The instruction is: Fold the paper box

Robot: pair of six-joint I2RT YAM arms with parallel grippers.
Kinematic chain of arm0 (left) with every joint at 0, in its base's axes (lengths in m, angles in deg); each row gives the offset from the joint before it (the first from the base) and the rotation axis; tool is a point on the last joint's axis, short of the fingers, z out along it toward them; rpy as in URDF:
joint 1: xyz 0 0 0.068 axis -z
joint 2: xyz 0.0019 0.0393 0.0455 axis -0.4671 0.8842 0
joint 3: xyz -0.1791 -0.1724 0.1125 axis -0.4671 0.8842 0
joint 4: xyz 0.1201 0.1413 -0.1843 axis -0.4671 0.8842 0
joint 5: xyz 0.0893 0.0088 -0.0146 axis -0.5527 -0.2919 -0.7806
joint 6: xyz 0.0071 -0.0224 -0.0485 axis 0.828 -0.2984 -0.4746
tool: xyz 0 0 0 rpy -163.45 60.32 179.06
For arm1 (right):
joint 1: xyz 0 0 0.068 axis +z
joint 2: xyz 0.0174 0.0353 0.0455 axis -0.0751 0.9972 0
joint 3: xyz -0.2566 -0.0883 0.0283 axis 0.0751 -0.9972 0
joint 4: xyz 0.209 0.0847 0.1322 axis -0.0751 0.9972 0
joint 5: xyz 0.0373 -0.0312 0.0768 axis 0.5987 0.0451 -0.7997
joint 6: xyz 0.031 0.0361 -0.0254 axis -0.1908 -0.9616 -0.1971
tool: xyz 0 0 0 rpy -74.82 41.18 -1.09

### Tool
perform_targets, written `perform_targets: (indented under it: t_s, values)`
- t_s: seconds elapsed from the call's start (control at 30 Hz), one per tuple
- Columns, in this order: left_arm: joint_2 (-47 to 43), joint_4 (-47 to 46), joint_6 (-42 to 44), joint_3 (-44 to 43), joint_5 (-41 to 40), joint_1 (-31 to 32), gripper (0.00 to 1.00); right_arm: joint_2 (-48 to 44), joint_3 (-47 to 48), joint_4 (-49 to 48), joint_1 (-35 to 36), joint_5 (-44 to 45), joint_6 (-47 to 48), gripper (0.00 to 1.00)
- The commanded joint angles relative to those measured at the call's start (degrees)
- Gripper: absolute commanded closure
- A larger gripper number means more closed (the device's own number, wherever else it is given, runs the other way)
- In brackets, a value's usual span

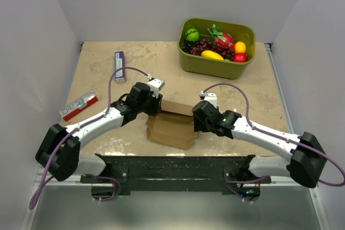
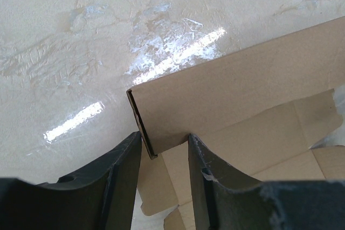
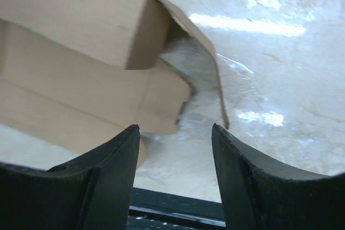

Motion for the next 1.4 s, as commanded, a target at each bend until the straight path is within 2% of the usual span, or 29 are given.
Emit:
perform_targets:
  t_s: [0.0,0.2,0.33,0.43,0.53,0.63,0.7,0.8,1.03,1.37]
  values:
    - [-1.0,0.9,1.0,-1.2,0.3,0.2,0.56,4.7,2.8,4.4,0.2,7.8,0.7,0.38]
    - [-1.3,0.9,1.1,-1.2,0.1,0.3,0.56,8.1,4.8,6.8,0.2,12.5,0.9,0.34]
    - [-1.3,0.9,1.1,-1.2,0.1,0.2,0.56,7.6,4.5,5.1,0.2,12.0,1.7,0.33]
    - [-1.2,0.9,1.1,-1.2,0.2,0.2,0.56,7.9,4.1,2.9,-0.1,11.2,2.7,0.37]
    - [-1.3,0.9,1.2,-1.3,0.2,0.2,0.56,9.8,4.5,2.7,-0.2,10.2,3.2,0.48]
    - [-1.2,0.8,1.3,-1.3,-0.1,0.3,0.56,10.4,5.6,3.3,-0.2,8.6,4.2,0.66]
    - [-1.1,0.8,1.5,-1.2,-0.9,0.6,0.57,9.9,6.5,4.3,-0.2,6.9,5.3,0.88]
    - [-1.0,1.0,2.0,-1.3,-1.8,1.2,0.57,8.9,9.0,6.0,-0.2,4.6,6.8,1.00]
    - [0.0,1.9,2.8,-1.7,-5.1,3.1,0.57,10.0,14.5,9.2,-0.2,-3.2,11.0,1.00]
    - [-0.8,1.9,2.8,-2.0,-5.7,3.6,0.56,13.0,11.6,6.1,-0.3,-7.3,11.3,1.00]
